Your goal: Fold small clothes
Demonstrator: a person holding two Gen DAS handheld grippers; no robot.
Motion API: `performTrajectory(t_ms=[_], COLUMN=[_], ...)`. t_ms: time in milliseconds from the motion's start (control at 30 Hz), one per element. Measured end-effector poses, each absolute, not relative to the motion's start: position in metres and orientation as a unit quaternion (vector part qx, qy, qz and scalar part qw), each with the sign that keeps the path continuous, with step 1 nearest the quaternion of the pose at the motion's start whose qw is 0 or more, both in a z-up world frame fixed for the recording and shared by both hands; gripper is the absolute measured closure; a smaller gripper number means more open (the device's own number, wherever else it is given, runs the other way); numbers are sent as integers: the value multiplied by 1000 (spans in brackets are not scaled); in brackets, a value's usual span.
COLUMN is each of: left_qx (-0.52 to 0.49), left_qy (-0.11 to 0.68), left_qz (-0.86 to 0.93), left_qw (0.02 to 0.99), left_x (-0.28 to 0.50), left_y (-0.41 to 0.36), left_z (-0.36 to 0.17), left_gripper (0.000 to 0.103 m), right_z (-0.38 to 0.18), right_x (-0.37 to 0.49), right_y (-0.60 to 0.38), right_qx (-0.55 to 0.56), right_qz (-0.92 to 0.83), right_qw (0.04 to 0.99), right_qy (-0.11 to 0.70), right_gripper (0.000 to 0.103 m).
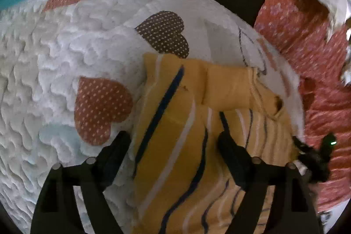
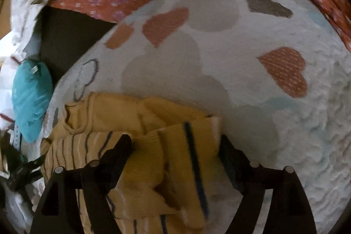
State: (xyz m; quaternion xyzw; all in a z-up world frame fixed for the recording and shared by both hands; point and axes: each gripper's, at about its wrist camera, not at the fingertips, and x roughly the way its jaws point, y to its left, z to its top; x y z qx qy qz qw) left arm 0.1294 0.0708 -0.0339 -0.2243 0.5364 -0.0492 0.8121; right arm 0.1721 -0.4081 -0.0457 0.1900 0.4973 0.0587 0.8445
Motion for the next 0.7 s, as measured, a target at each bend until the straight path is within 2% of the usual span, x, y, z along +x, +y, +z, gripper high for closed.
performTrajectory(t_ms=[33, 67, 100, 200, 433, 567, 633, 667, 700], left_qx=[-204, -191, -192, -198, -222, -193, -173, -160, -150], left_qy=[545, 548, 551, 544, 510, 511, 520, 525, 527], left_qz=[-42, -49, -54, -34, -19, 7, 33, 48, 58], left_qw=[812, 813, 810, 815, 831, 838, 836, 834, 835], left_x=[132, 136, 137, 144, 170, 180, 181, 183, 181], left_y=[63, 55, 52, 46, 41, 40, 40, 40, 41], left_z=[-33, -29, -27, -18, 2, -1, -11, -16, -20], left_gripper=[24, 60, 82, 92, 93, 93, 90, 85, 74], right_z=[-45, -43, -42, -31, 5, 9, -3, -14, -22], right_x=[171, 171, 173, 180, 204, 219, 223, 224, 223], right_y=[-406, -407, -410, -411, -410, -413, -409, -405, -403], right_qx=[188, 190, 204, 201, 166, 167, 152, 137, 129], right_qz=[63, 66, 77, 81, 64, 54, 44, 38, 35], right_qw=[844, 843, 839, 839, 861, 866, 862, 858, 853], right_qy=[498, 498, 498, 500, 476, 469, 482, 494, 504], right_gripper=[54, 67, 82, 83, 85, 85, 81, 78, 73])
